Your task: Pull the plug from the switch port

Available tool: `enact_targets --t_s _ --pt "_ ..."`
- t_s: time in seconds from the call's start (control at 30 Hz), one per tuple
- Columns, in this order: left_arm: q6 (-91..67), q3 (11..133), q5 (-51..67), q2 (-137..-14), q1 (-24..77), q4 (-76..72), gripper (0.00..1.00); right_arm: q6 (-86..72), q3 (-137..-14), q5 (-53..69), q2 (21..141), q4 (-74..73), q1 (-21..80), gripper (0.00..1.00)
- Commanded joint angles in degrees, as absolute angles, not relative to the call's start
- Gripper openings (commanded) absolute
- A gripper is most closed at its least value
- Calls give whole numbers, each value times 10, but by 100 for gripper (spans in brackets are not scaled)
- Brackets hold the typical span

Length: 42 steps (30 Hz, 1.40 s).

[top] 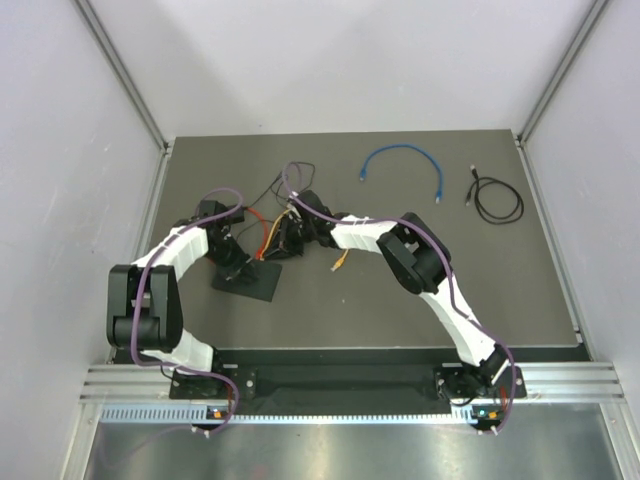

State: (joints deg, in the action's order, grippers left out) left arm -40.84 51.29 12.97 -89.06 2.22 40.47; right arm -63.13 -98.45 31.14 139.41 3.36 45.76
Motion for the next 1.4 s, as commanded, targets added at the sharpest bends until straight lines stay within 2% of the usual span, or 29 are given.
enact_targets --t_s 0.0,0.17,0.3,0.33,0.4,0.53,0.87,1.03,1.2,1.37 --pt "-395 458 56 -958 23 425 26 -481 -1041 201 1402 -87 454 0" --pt "-395 443 55 -968 23 419 26 -458 -1055 203 1397 -95 455 0" --pt "-394 437 50 -961 23 418 26 -549 -1013 281 1390 -7 442 0" --pt "-396 434 52 -960 23 416 26 -579 -980 300 1390 66 439 0" --pt "-399 432 57 -962 23 408 26 -636 -946 329 1388 116 434 0" --pt "-394 437 48 -964 23 411 26 -680 -907 339 1375 181 425 0" --pt "-383 450 47 -908 23 423 27 -519 -952 289 1332 24 420 0" --pt "-382 447 62 -894 23 413 27 -510 -928 327 1311 63 417 0" --pt "-378 455 64 -893 23 413 27 -567 -928 378 1327 128 430 12" --pt "-376 458 66 -892 24 414 27 -576 -946 381 1348 126 446 16"
